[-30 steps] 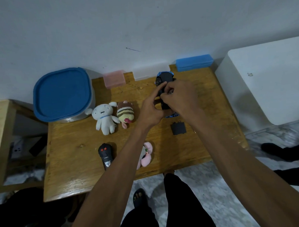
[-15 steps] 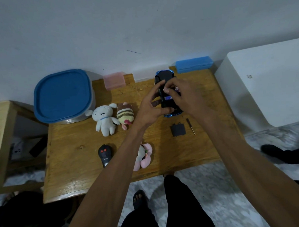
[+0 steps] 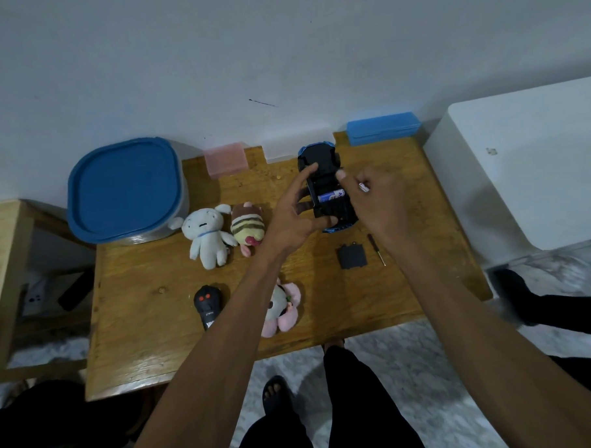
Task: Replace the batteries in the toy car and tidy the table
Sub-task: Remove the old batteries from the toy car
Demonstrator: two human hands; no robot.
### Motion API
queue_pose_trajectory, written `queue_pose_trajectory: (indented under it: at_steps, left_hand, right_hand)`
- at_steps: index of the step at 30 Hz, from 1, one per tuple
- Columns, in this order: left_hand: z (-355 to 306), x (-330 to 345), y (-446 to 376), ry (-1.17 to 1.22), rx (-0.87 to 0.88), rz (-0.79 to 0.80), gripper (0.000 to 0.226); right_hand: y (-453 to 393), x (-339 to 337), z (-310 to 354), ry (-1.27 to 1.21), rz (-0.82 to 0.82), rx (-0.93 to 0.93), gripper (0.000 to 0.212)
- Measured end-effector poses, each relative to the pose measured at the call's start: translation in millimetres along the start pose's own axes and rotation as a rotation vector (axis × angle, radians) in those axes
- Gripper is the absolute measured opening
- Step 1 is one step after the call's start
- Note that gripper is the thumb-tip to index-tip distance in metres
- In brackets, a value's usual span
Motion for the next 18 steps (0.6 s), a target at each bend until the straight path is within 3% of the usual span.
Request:
queue_pose_trajectory:
  at_steps: [4, 10, 18]
  left_hand:
    - [-3.7, -1.2, -0.5, -0.046, 0.035, -0.009, 0.096]
    - [-10.9, -3.7, 3.8, -0.048, 0.086, -0.065, 0.095]
    - [-14.8, -3.9, 7.0, -0.059, 0.128, -0.112, 0.095]
  right_hand:
    - [9.0, 8.5, -2.1, 0.027, -0.022, 0.058, 0.018]
    - [18.4, 0.9, 9.4, 0.080, -0.132, 0.103, 0.019]
    - [17.7, 6.0, 5.3, -0.002, -0.121, 0.196, 0.013]
Point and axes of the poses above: each hand's wrist, its own y-axis away from the middle knuckle, its own x-axis out of the palm, z = x × y, the point moved 10 cm from there along -y, towards the middle knuckle, and after that the axes turned 3 degrees about z, right-handed, at the moved point
